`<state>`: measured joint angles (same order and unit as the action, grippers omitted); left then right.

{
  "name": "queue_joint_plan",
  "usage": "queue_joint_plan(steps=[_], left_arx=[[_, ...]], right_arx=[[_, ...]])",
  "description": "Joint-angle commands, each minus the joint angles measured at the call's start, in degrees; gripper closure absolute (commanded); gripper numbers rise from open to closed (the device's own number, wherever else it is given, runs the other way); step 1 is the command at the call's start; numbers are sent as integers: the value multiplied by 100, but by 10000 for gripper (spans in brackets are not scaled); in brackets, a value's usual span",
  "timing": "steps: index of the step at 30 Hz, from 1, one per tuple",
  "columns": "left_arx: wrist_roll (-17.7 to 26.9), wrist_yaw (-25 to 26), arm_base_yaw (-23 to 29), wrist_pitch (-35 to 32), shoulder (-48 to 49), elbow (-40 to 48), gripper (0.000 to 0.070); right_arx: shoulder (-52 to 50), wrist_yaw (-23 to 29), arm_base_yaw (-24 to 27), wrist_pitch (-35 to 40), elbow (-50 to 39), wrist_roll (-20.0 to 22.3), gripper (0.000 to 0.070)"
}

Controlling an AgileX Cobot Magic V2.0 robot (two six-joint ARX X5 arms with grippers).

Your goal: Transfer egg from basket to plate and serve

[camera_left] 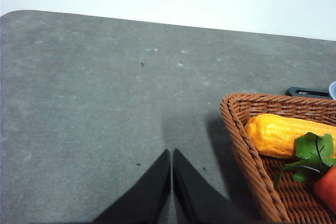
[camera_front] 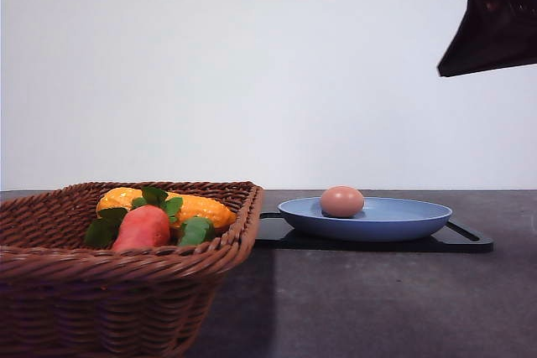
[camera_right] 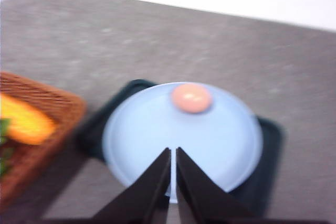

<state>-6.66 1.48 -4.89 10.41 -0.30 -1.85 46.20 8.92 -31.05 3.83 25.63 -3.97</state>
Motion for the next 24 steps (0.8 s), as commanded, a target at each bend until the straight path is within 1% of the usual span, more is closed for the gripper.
queue_joint_plan(steps=[1, 3, 5, 7, 8, 9, 10, 13, 15, 19, 21, 24], left_arx=[[-11, -2, 0, 44, 13, 125, 700], [-11, -2, 0, 44, 13, 126, 700], [-11, -2, 0, 44, 13, 126, 700], [-9, -2, 0, 44, 13, 127, 700], [-10, -2, 0, 44, 13, 127, 700], [-11, -2, 0, 44, 13, 126, 700], [-11, -2, 0, 44, 13, 125, 700], [-10, -2, 0, 44, 13, 126, 700], [-11, -2, 0, 44, 13, 127, 700], [-10, -2, 0, 44, 13, 126, 700], [-11, -2, 0, 44, 13, 127, 700], [-10, -2, 0, 44, 13, 125, 700]], right_arx=[[-136, 365, -5, 33, 42, 460, 700], [-489, 825, 39, -71, 39, 483, 700], [-874, 1111, 91, -102, 33, 494, 700], [-1279, 1181, 242, -91, 16, 600, 700], [-1493, 1106, 369, -98, -1, 622, 700], [-1734, 925, 544, -94, -35, 625, 700], [-1951, 636, 739, -89, -77, 627, 700], [-2526, -580, 1452, -68, -289, 662, 700], [-2820, -1203, 1908, -46, -487, 712, 700], [-3295, -1761, 2591, -82, -939, 743, 700], [-3508, -2096, 2803, -108, -1181, 743, 700], [-3772, -2585, 2992, -111, -1529, 741, 700]])
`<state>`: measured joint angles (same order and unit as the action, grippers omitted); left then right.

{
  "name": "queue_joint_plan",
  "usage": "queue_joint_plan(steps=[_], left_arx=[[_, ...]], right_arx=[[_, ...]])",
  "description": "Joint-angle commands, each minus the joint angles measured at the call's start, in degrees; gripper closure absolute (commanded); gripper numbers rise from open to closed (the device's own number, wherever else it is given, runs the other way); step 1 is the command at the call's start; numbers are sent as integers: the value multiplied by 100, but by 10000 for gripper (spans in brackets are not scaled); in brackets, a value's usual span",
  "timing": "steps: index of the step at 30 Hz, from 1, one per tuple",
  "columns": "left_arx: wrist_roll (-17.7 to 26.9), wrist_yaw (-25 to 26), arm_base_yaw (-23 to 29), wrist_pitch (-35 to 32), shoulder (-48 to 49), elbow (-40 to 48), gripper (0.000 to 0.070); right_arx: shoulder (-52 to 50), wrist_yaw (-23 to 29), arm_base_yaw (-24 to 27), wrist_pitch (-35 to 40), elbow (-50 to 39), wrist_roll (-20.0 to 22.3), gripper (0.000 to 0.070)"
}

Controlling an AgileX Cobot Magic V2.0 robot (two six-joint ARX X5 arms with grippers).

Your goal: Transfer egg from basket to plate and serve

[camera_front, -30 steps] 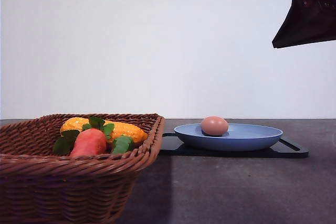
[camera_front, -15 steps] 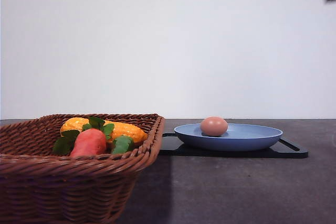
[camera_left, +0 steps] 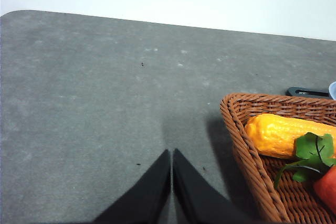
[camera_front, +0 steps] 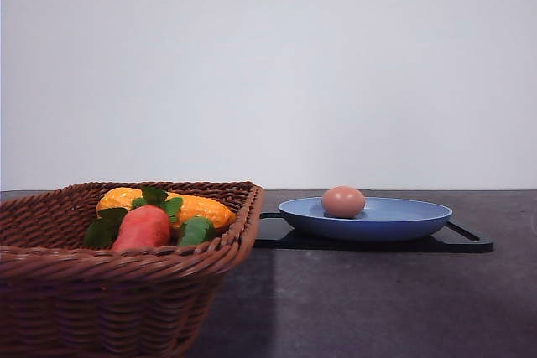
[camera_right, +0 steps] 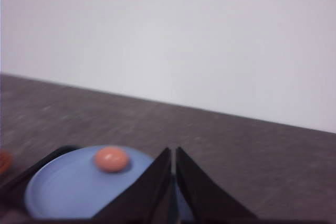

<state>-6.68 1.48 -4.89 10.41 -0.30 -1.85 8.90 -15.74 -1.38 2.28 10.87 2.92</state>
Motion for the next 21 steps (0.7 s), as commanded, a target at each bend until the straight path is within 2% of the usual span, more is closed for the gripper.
queue_joint_plan(steps=[1, 5, 10, 17, 21], left_arx=[[-7, -2, 0, 44, 13, 127, 700], [-7, -2, 0, 44, 13, 126, 700], [-9, -2, 0, 44, 13, 126, 700], [-8, -2, 0, 44, 13, 127, 700], [-8, -2, 0, 44, 13, 127, 700]], right_arx=[[-113, -214, 56, 40, -149, 52, 700], [-330, -422, 76, -37, -440, 50, 700], [-518, -419, 76, -294, -661, 41, 700], [-730, -418, 77, -1072, -736, 44, 700], [-868, -424, 76, -1094, -943, 33, 700]])
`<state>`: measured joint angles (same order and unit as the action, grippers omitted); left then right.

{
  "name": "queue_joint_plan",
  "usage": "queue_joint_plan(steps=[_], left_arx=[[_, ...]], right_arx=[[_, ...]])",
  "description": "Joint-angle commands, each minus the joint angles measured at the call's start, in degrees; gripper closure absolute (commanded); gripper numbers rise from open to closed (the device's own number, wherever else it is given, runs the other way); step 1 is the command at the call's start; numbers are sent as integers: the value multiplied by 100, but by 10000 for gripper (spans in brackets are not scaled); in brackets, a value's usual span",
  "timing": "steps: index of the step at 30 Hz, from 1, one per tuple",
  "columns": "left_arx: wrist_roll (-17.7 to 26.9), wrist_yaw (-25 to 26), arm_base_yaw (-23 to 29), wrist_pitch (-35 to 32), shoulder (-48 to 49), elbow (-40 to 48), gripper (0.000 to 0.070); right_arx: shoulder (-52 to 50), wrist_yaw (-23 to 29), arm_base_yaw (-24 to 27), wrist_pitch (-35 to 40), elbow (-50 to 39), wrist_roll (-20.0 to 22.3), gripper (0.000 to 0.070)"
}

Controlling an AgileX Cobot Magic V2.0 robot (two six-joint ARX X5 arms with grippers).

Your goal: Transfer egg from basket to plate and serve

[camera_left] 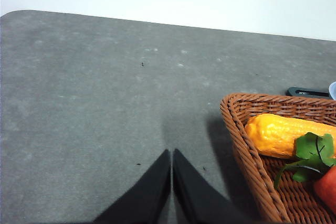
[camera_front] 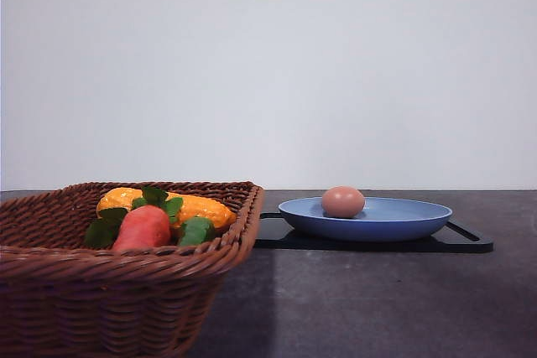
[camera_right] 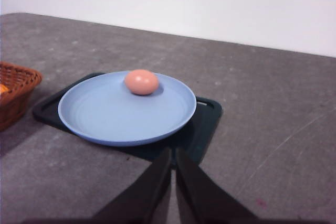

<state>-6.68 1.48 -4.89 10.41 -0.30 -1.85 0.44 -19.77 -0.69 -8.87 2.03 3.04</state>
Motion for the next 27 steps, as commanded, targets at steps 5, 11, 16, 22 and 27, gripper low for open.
queue_joint_plan(steps=[5, 11, 16, 22, 27], left_arx=[[-9, -2, 0, 39, 13, 125, 700], [-7, -2, 0, 39, 13, 125, 700], [-7, -2, 0, 38, 13, 125, 700], [-7, -2, 0, 38, 13, 125, 700], [-8, -2, 0, 38, 13, 125, 700]], right_arx=[[-23, -33, 7, -9, -154, -11, 700], [-23, 30, 7, -3, -153, -3, 700], [-23, 30, 7, -3, -152, -3, 700], [-23, 30, 7, -3, -153, -3, 700], [-23, 30, 7, -3, -152, -3, 700]])
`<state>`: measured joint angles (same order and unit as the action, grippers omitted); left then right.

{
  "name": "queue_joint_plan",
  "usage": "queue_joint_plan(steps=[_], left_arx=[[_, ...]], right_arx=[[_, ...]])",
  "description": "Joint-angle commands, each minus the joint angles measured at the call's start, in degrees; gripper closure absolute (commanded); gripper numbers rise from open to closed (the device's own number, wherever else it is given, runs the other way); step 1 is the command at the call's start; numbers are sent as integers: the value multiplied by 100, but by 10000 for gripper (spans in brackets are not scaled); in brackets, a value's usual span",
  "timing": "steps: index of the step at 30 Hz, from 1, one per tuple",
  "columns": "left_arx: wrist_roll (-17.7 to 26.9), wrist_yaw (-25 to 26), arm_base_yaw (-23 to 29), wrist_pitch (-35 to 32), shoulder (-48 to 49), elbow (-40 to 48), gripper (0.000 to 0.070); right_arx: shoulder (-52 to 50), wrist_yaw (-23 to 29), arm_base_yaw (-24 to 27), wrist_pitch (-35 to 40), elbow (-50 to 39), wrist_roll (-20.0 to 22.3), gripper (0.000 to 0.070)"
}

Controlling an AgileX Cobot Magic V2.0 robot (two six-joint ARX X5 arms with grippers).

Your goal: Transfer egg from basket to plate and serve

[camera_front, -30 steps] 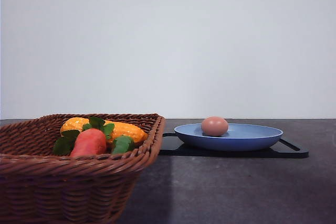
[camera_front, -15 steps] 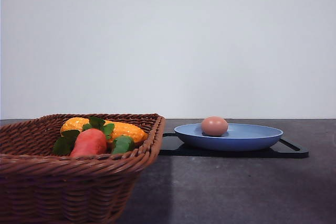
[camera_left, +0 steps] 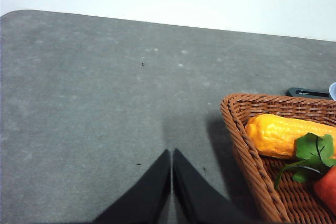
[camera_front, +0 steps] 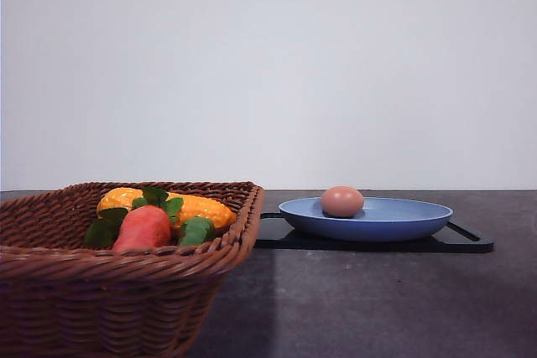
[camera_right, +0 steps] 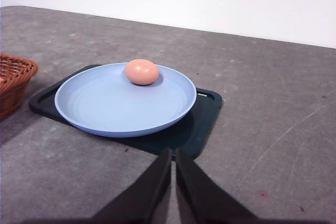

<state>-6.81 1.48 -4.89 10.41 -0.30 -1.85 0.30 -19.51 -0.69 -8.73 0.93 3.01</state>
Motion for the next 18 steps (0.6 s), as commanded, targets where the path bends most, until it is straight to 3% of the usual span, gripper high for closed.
queue_joint_plan(steps=[1, 18], left_arx=[[4, -2, 0, 38, 13, 125, 700], [6, -2, 0, 39, 13, 125, 700]], right_arx=[[-9, 4, 7, -17, -42, 0, 700], [-9, 4, 7, -17, -42, 0, 700]])
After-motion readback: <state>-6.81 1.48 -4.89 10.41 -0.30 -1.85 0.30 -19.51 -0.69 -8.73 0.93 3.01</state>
